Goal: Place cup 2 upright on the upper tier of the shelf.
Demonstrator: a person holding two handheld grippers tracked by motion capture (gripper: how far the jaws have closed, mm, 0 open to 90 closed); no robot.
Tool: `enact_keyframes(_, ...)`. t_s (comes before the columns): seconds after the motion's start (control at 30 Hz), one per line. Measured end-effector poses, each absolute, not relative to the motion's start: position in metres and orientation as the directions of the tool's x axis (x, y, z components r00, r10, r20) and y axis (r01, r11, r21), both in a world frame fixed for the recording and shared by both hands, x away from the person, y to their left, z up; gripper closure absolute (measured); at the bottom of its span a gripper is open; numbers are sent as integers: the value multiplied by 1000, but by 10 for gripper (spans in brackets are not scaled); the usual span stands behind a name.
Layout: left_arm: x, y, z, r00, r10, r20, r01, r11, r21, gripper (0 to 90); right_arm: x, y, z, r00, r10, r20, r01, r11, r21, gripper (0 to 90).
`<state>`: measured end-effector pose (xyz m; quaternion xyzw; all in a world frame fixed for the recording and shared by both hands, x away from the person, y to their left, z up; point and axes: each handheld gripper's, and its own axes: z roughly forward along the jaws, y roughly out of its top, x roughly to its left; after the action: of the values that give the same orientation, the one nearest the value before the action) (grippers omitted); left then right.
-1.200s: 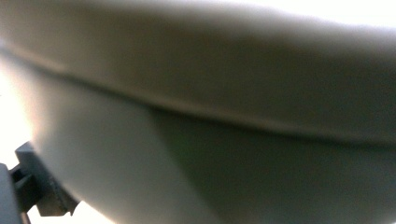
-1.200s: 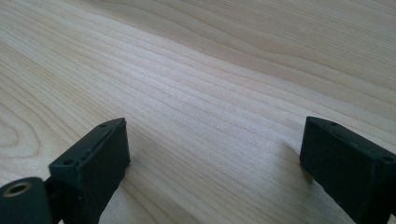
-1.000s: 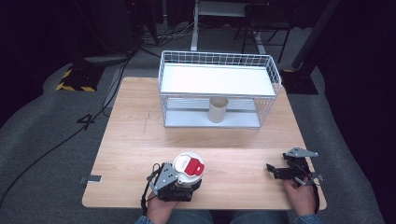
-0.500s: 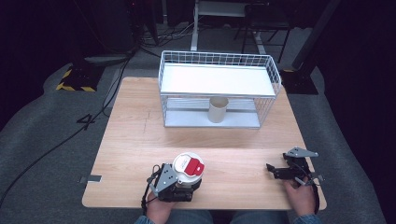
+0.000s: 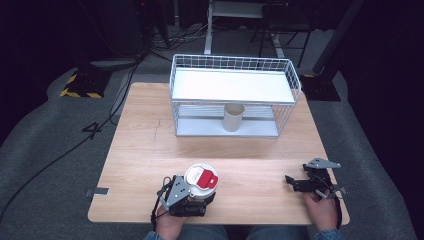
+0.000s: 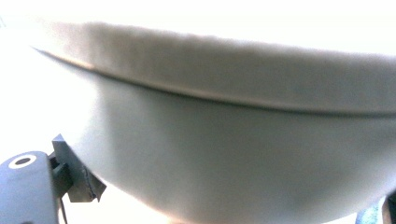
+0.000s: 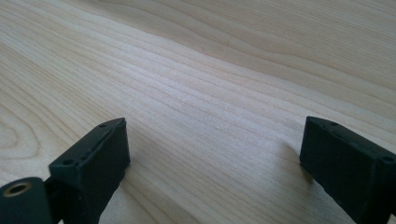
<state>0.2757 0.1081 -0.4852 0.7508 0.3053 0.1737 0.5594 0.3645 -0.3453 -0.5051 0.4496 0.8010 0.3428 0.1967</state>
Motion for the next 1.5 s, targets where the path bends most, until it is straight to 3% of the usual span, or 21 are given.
enact_keyframes(0.4,272,112,-472,750,647,-138,304,-152,940,117,365,-345,-505,-517,856,-7,586,360,726,86)
enact_keyframes(0.8,270,120,-449,749,653,-114,279,-155,948,118,365,-345,-505,-517,856,-7,586,360,726,86)
enact_keyframes(1.5,290,125,-378,753,656,-61,219,-162,962,119,365,-345,-505,-517,856,-7,586,360,726,85)
